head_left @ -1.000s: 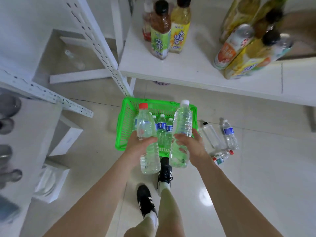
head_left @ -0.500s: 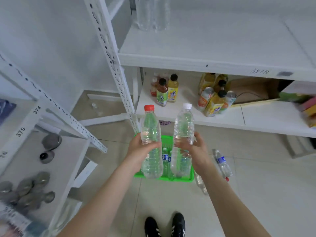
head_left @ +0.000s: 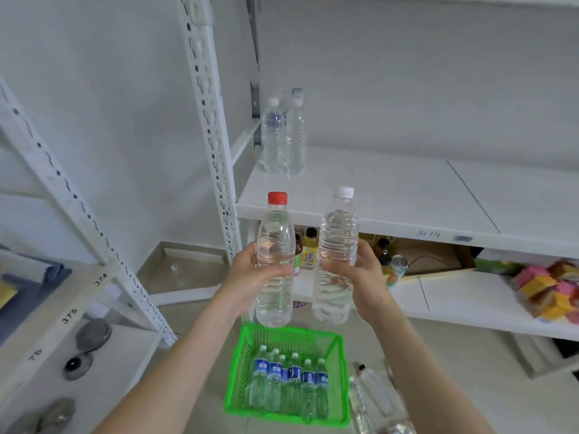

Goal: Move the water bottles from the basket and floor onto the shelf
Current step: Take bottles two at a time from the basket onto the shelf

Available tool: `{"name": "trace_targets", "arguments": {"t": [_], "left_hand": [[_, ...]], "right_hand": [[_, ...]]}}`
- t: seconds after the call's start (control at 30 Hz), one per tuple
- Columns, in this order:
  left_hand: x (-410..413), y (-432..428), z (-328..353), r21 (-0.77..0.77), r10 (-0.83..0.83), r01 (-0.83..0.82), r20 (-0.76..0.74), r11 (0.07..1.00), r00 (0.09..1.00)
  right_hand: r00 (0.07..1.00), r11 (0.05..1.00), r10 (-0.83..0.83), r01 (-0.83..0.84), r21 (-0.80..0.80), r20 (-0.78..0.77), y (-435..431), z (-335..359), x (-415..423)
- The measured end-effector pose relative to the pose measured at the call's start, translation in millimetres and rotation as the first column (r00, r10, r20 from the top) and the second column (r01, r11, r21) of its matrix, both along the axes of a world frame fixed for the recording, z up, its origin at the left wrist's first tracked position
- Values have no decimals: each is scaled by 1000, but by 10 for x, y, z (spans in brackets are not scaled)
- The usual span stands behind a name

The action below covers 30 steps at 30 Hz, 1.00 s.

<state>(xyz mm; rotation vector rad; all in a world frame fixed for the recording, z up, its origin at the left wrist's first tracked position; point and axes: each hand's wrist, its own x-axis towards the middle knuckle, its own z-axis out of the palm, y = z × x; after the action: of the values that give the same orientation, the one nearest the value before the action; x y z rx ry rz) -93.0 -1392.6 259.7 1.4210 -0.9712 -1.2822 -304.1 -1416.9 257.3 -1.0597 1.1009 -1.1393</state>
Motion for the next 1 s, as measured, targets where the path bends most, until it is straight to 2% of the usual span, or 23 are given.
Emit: {"name": "trace_targets", "arguments": {"t": [0.47, 0.6, 1.0], "left_hand": [[275, -529, 774, -178, 16, 2, 96, 984, 995], [318, -889, 828, -195, 51, -30, 103, 980, 993], [459, -1934, 930, -221, 122, -94, 115, 971, 986]], "right_hand": [[998, 987, 50, -54, -152, -28, -546, 827, 265], [999, 986, 46, -45, -160, 2, -853, 875, 350], [997, 983, 61, -68, -169, -44, -2058, 816, 647]]}}
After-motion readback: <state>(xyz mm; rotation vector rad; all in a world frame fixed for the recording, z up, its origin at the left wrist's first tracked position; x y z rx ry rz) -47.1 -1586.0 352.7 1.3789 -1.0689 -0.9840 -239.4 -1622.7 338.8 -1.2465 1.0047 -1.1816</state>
